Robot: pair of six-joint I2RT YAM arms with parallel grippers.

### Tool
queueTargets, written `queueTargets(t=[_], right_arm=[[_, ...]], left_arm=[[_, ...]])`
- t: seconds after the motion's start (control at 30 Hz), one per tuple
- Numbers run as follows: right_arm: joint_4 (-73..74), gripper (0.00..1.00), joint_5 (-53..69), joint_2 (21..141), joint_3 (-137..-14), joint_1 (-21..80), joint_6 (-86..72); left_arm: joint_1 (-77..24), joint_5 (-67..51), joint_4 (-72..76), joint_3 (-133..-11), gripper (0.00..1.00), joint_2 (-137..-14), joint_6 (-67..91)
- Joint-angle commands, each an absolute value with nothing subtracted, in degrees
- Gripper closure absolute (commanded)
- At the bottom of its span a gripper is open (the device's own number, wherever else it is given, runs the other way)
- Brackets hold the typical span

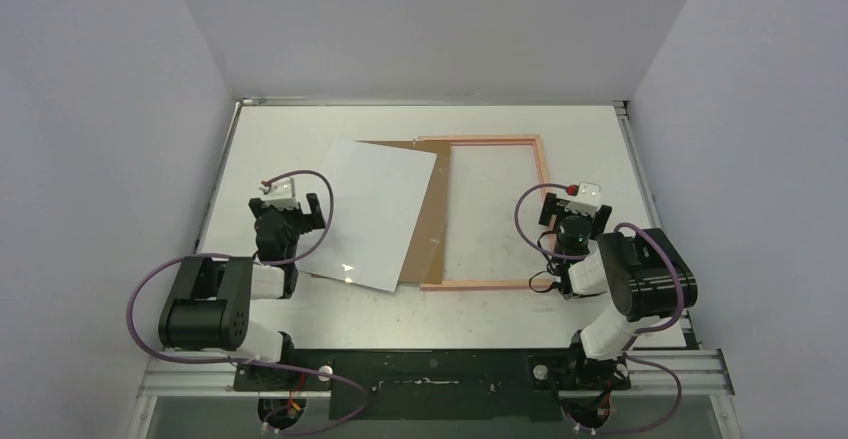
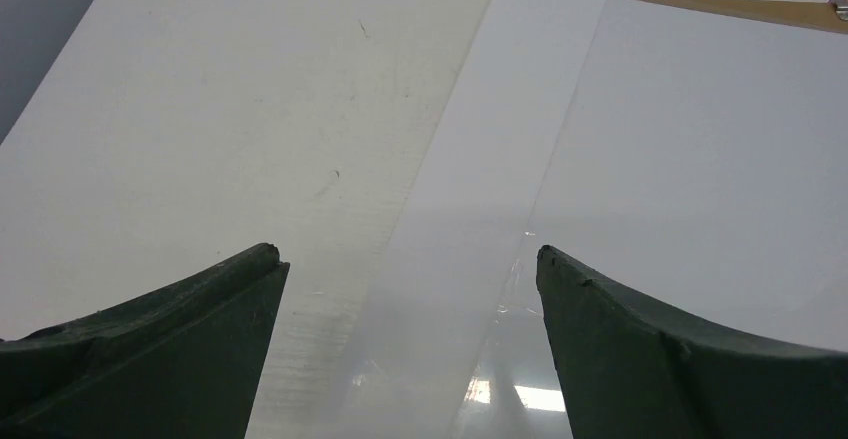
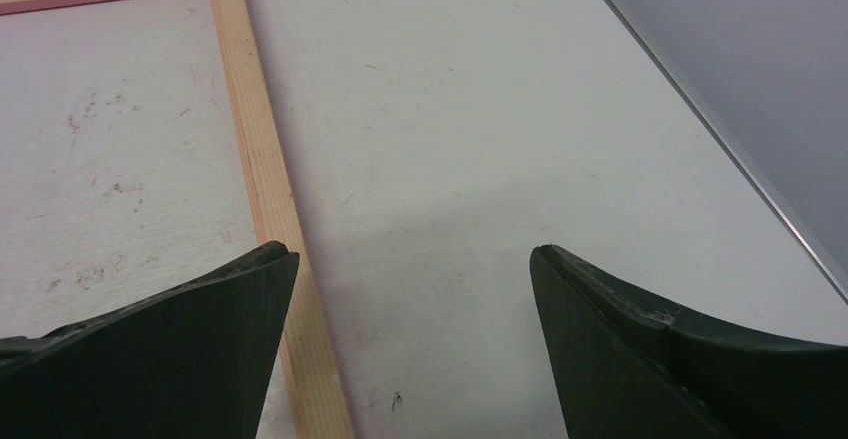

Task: Put the photo into the frame

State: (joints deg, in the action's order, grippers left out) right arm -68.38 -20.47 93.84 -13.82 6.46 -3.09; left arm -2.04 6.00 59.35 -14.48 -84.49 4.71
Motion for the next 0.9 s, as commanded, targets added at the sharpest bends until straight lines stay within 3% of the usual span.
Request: queueTargets(t=[0.0, 0.37, 0.5, 0.6, 0.7, 0.8, 0.87], right_arm=[[-70.7, 0.10, -19.8, 92.5, -14.0, 6.7, -3.6], [-69.8, 0.10, -23.0, 91.1, -13.5, 6.0, -6.3], [-72.5, 0.10, -23.1, 88.1, -11.1, 6.7, -4.6], [-57.1, 0.10, -30.9, 79.8, -15.7, 8.0, -7.2], [-32.5, 0.10, -34.4, 72.3, -26.2, 5.3, -18.8], [-18.0, 0.10, -30.9, 72.3, -35.2, 3.3, -30.2], [-13.9, 0.10, -14.3, 73.5, -40.1, -1.8, -35.0]], left_arm=[[-2.2, 6.4, 62.5, -15.0, 0.04, -84.2, 4.4], [-0.8, 2.3, 60.9, -15.6, 0.04, -83.5, 4.5], [2.3, 0.3, 42.3, -24.3, 0.04, -79.5, 6.5], [3.9, -1.2, 23.8, -35.6, 0.04, -78.5, 5.1], [4.7, -4.8, 11.4, -43.6, 0.04, -77.7, 2.2], [4.7, -7.3, 2.4, -49.4, 0.04, -77.7, 1.2], [4.6, -8.6, -4.0, -52.8, 0.04, -78.5, 1.9]])
